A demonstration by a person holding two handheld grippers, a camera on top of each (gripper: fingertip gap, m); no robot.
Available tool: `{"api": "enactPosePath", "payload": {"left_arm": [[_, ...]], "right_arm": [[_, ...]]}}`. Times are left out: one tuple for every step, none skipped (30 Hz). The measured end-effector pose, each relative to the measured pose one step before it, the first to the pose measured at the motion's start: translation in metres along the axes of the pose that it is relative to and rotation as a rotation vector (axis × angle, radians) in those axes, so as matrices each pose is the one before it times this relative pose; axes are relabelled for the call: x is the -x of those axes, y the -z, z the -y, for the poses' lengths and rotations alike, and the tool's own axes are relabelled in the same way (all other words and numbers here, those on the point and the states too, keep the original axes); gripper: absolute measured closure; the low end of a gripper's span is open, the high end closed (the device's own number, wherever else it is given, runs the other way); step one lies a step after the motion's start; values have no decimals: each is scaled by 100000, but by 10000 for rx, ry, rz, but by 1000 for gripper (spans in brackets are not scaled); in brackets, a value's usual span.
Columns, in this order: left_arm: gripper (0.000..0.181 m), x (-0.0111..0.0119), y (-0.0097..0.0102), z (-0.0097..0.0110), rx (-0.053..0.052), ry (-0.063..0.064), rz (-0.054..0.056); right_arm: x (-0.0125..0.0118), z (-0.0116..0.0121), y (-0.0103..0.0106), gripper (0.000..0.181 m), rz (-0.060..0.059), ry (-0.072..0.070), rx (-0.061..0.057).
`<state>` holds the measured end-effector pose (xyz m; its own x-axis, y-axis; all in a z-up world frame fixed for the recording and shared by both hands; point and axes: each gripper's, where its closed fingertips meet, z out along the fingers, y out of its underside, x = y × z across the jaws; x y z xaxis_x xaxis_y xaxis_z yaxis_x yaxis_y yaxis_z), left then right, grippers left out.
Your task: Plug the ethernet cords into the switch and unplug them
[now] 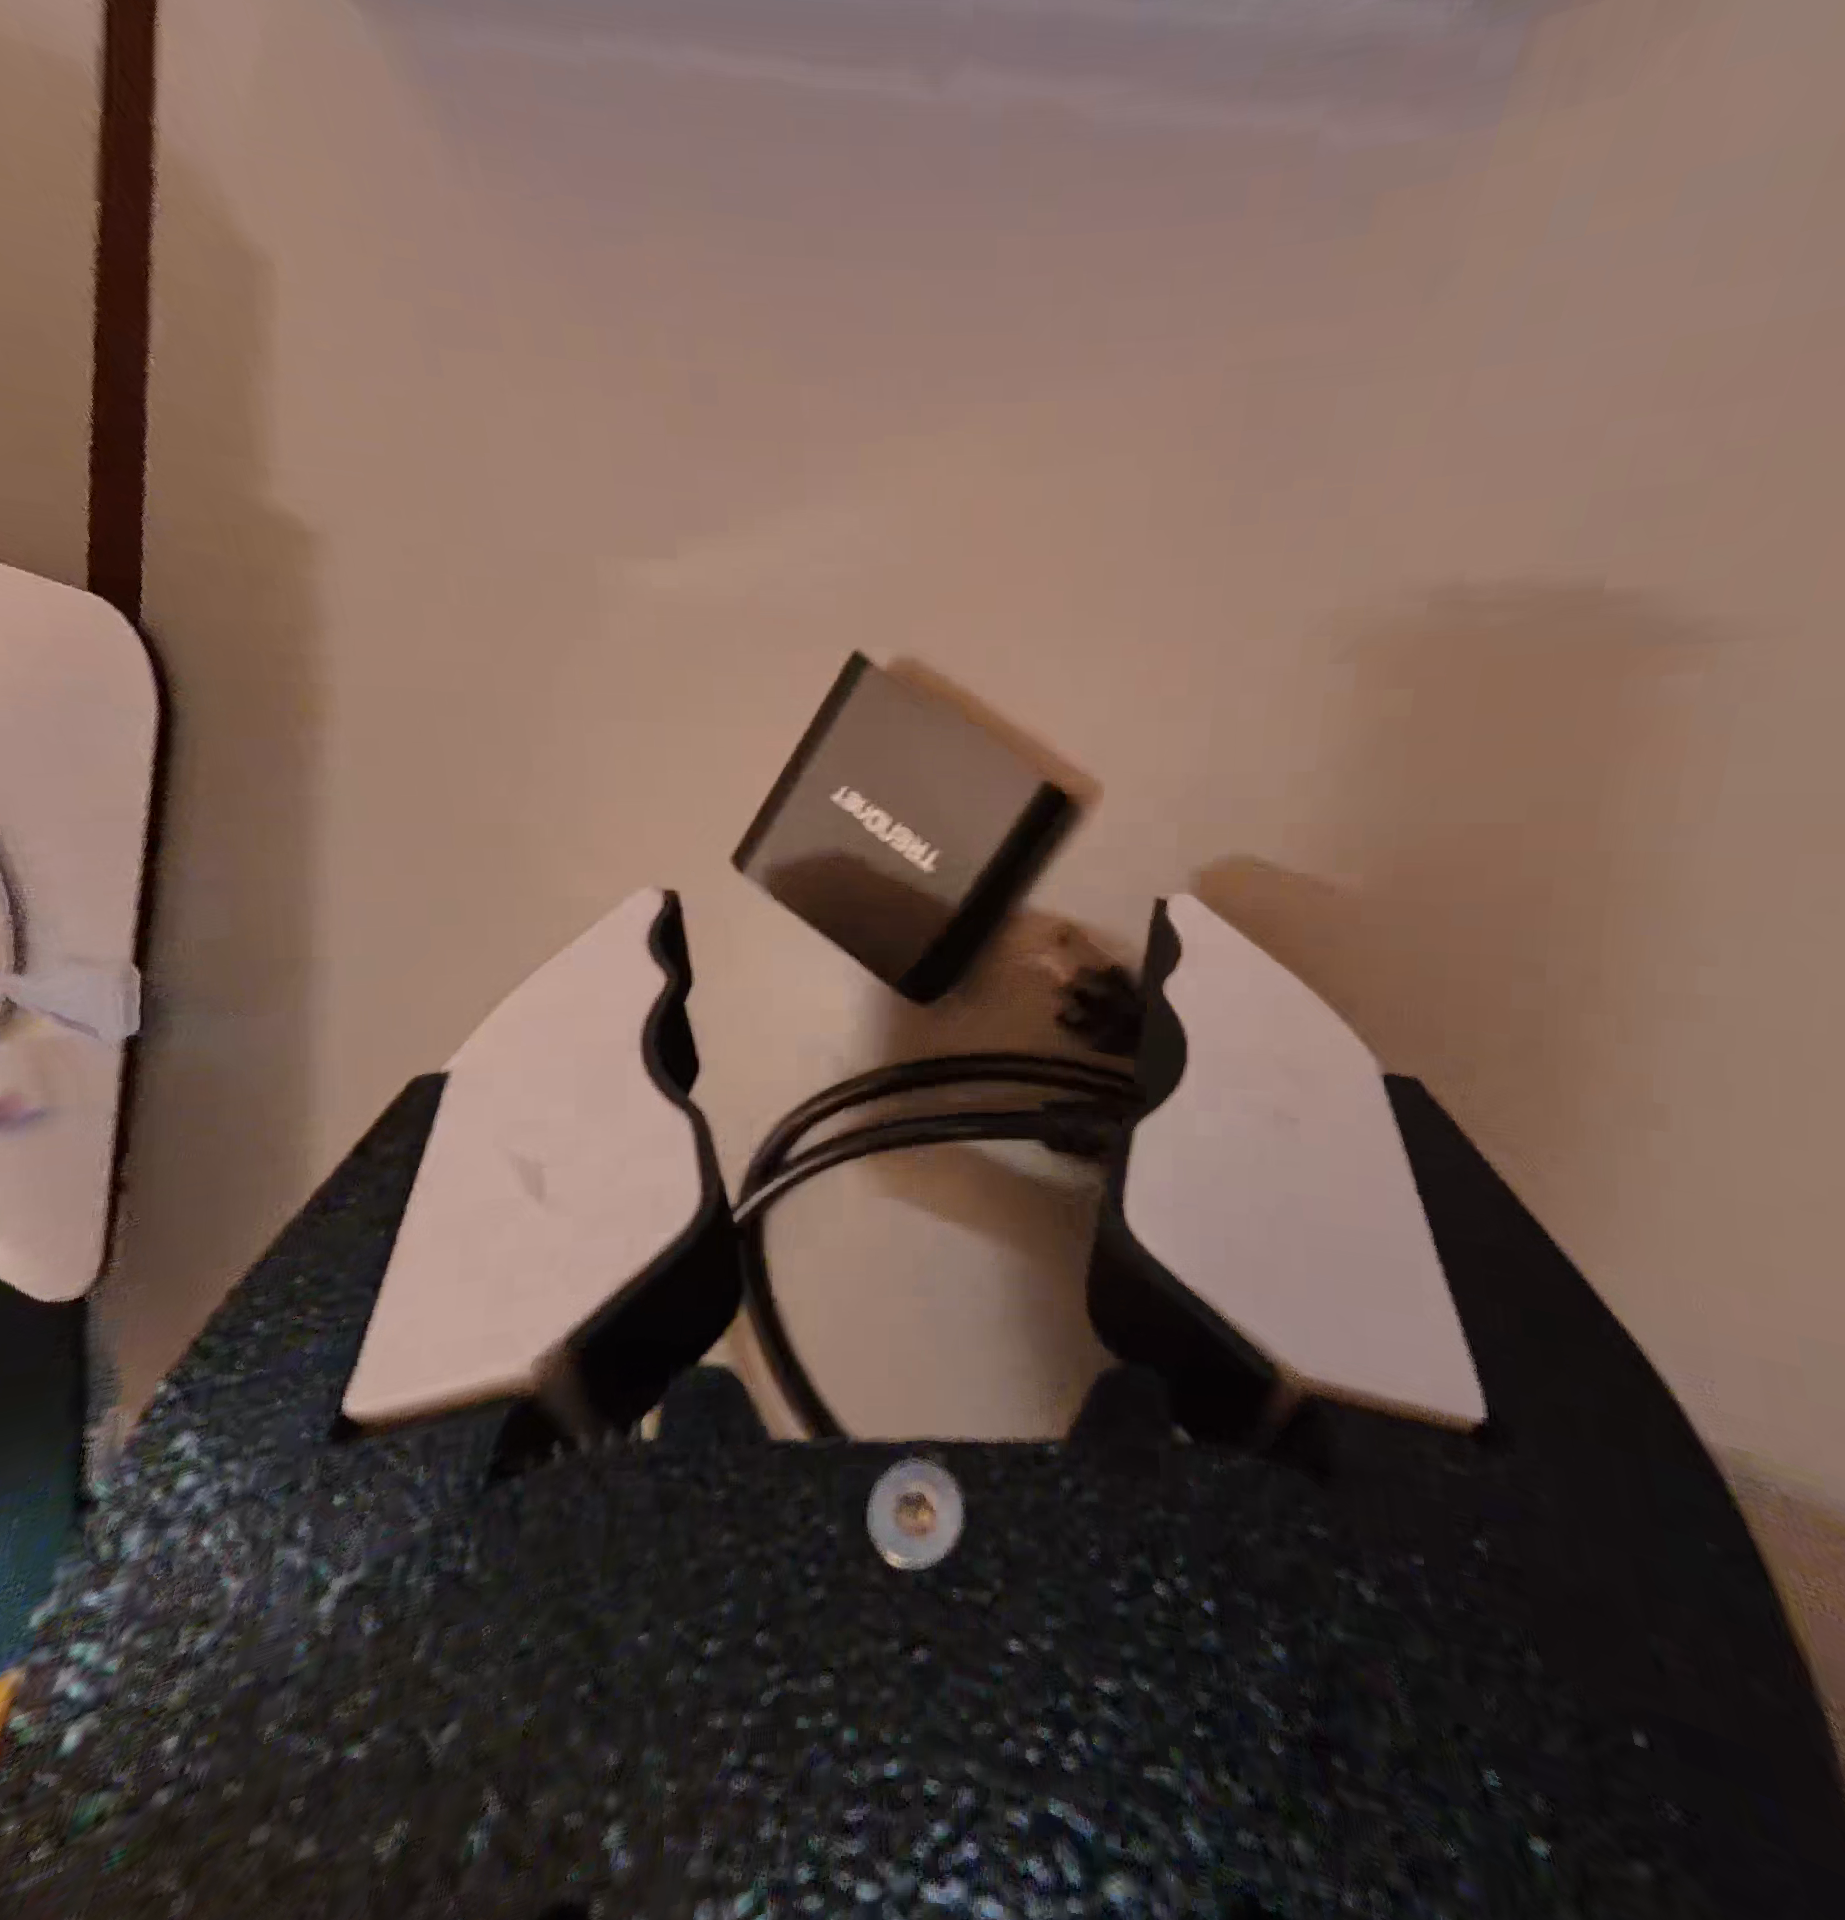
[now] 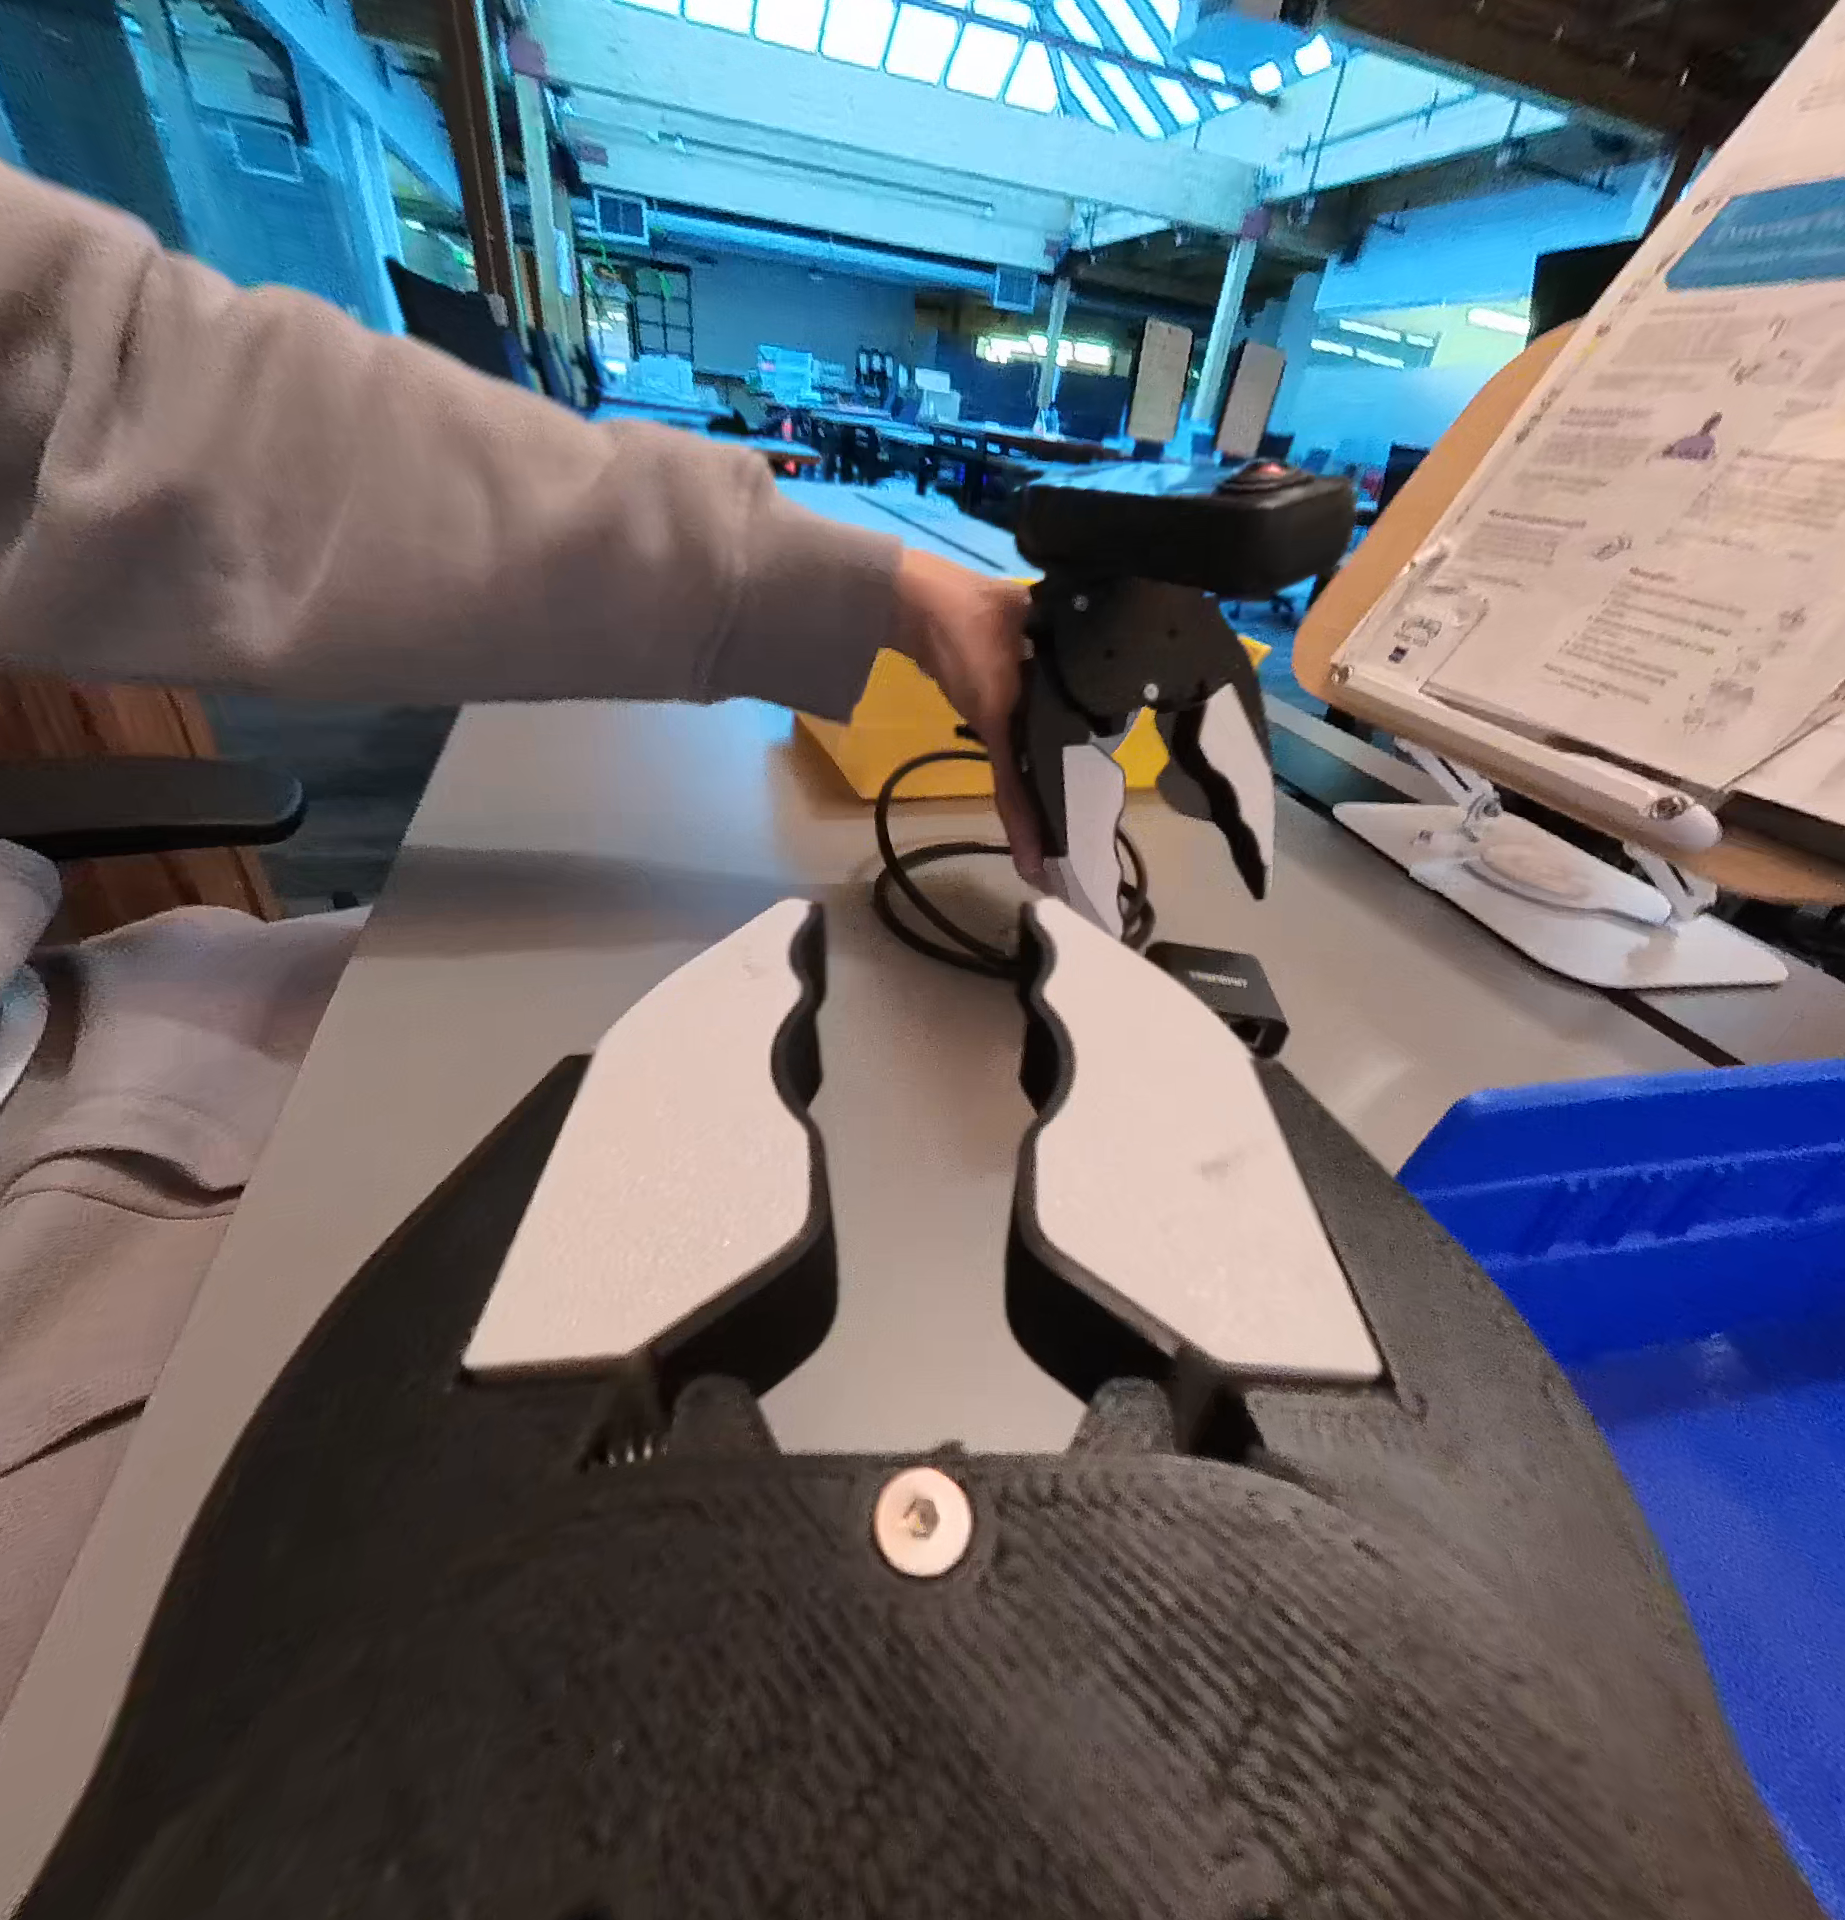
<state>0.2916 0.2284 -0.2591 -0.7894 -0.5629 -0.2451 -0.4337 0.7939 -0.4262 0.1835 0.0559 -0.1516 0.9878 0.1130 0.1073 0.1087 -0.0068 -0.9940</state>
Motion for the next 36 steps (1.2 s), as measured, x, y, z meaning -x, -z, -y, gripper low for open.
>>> {"api": "enactPosePath", "payload": {"left_arm": [[98,499,-598,-512,357,-333,-127],[98,358,-583,-395,205,-261,-153],[98,184,-539,-219,75,-129,-245],[100,7,-463,56,-104,-26,-344],[104,43,-418,110,-140,24,-277],[110,-14,-434,107,-138,16,-268],[114,-260,-294,318,-269,24,-403],[115,-212,-303,332,-261,143,-319],[116,-186,-248,310,-210,260,-255],[117,-136,-210,217,-111,321,-132],[117,-4,-101,145,-52,279,50],[118,78,-31,79,-10,203,186],[118,-4,-11,65,-8,162,167],[119,-38,6,82,-86,86,192],[119,-1,56,97,-128,-24,261],[120,34,95,63,-86,-95,321],[120,49,178,37,15,-154,333],[120,-49,342,207,-15,-178,290],[120,-316,554,527,-164,-46,107],[120,-703,721,846,-306,162,-123],[120,-1108,796,1044,-415,249,-272],[120,-1623,788,1016,-427,188,-458],[120,-1987,699,832,-399,16,-540],[120,-1983,610,711,-432,-214,-418],[120,-1769,518,643,-497,-342,-250],[120,-1629,492,557,-461,-248,-233],[120,-1567,460,519,-443,-88,-313],[120,-1411,423,572,-470,-70,-272],[120,-1149,392,460,-330,-130,-135],[120,-863,347,269,-106,-134,23],[120,-592,309,157,44,-113,149],[120,-476,256,11,173,-140,148],[120,-335,226,-80,249,-170,189],[120,-134,202,-35,231,-112,258],[120,-164,183,-55,254,-97,165],[120,-189,157,-127,284,-156,115]], "right_arm": [[-106,-244,5,139,-91,37,178],[-107,-231,3,132,-99,106,184],[-134,-199,20,127,-120,133,178],[-159,-166,2,122,-119,100,158],[-189,-156,-4,116,-116,53,143],[-191,-129,-13,111,-121,13,103],[-88,-96,-31,109,-47,-33,66],[26,-55,-40,108,48,-64,38],[50,-16,-73,107,63,-66,-6],[-30,17,-77,107,0,-26,-37],[-151,-1,-96,108,-78,21,-44],[-264,-55,-99,108,-163,46,-31],[-368,-113,-103,109,-223,45,5],[-307,-203,-124,109,-164,9,40],[-215,-237,-151,110,-107,-34,51],[-157,-250,-164,110,-83,-69,64],[-38,-211,-164,110,-29,-74,73],[62,-164,-151,111,11,-40,68],[-14,-153,-135,113,-59,7,72],[-40,-104,-113,113,-86,14,66],[61,-39,-101,113,-4,16,36],[174,22,-80,113,76,40,3],[194,73,-66,112,88,73,-46],[134,177,-84,110,41,59,-138],[150,315,-118,110,49,-50,-255],[279,420,-198,110,149,-157,-356],[399,397,-265,110,200,-182,-368],[449,340,-329,110,187,-138,-315],[531,213,-374,110,217,-56,-200],[557,17,-408,111,218,24,-21],[470,-246,-447,111,147,111,224],[432,-232,-439,109,94,197,268],[443,-2,-422,109,82,218,134],[395,112,-407,110,75,176,90],[323,52,-432,109,54,164,134],[308,81,-404,110,49,166,104]]}}
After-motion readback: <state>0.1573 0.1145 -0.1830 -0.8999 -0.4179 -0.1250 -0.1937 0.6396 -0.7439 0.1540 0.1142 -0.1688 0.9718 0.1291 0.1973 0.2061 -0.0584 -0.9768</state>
